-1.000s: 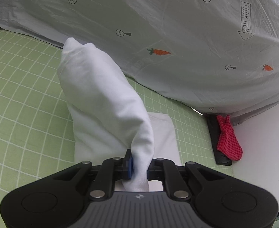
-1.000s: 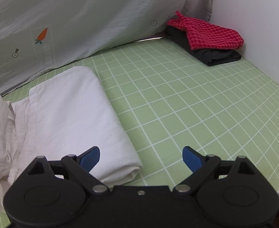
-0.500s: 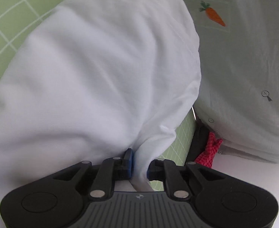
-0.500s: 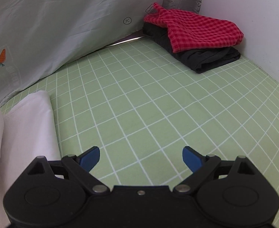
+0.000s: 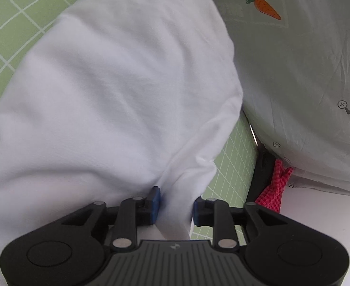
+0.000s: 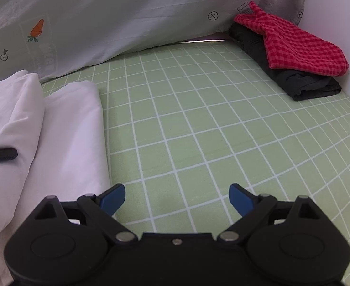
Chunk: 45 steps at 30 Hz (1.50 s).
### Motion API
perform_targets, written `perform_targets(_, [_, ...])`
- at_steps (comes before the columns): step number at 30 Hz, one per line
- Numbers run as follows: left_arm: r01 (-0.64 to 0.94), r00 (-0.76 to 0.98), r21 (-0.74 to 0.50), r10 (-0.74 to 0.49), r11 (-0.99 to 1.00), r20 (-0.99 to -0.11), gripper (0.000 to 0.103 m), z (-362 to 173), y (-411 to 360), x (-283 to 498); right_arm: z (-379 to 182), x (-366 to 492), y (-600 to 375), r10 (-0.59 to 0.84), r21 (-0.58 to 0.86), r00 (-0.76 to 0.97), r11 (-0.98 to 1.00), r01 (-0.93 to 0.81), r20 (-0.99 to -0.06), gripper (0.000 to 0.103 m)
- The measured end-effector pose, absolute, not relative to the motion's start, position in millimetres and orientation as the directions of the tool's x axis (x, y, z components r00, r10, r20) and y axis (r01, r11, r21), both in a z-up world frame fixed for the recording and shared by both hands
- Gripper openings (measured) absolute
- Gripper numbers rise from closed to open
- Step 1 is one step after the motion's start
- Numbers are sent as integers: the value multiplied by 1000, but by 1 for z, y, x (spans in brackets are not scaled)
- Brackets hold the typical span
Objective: Fold clothes
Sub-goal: 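Fold the shirt over onto itself with the left gripper and open it, then grasp the folded shirt bundle with the right gripper while the left gripper grasps it too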
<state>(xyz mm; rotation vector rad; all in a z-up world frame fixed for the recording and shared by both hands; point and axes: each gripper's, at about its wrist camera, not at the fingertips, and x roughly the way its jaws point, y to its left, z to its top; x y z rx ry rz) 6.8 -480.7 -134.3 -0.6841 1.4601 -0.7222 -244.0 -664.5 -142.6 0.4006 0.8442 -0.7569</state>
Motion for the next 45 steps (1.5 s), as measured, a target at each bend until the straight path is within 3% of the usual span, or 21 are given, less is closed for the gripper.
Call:
perform_targets(2, [66,23,-789,-792,610,-610,95,-115,-475,0,-136,-245,-657,-447,22,442,683,730,-778,94])
perform_targets(5, [147,95,-777,-791,612,-604,95,-86,-462,-10,-124,-247,-650,-465,13,457,690,723,-759,94])
perform_targets(7, [203,162,-714,-742,670,-650,96,-73,-445,-15,-119,-244,-644,-464,9,468,702,712,-752,94])
perform_targets(14, [265,292,-290,-363,920,-885,96,-90,-392,-17,-104,-226,-626,-444,5,513,752,659,-735,94])
perform_targets(21, [232,246,-300,-354,925,-902,96,-110,-373,-16,-94,-177,-619,-374,48,575,808,587,-728,94])
perform_targets(29, [258,216,-319,-376,912,-901,99,-120,-391,-5,-119,-115,-628,-114,278,616,818,504,-779,91])
perform_targets(31, [268,212,-318,-378,909,-901,99,-122,-395,-5,-128,-108,-627,-78,319,609,796,514,-789,87])
perform_targets(34, [285,207,-313,-377,906,-903,99,-123,-398,-7,-138,-102,-622,-42,342,600,789,511,-799,70])
perform_targets(36, [298,208,-305,-373,905,-904,99,-122,-400,-8,-138,-107,-614,-44,322,609,817,478,-792,42])
perform_targets(37, [304,209,-301,-371,904,-905,99,-121,-401,-8,-136,-110,-610,-52,304,617,835,459,-786,34])
perform_targets(38, [311,209,-296,-369,903,-906,99,-120,-402,-9,-132,-113,-606,-60,287,629,854,434,-775,19])
perform_targets(39, [321,214,-290,-368,902,-905,99,-118,-403,-10,-128,-117,-603,-65,272,642,870,412,-764,12])
perform_targets(45, [411,264,-265,-393,872,-881,99,-93,-413,-25,-79,-149,-602,-84,285,746,891,353,-661,9])
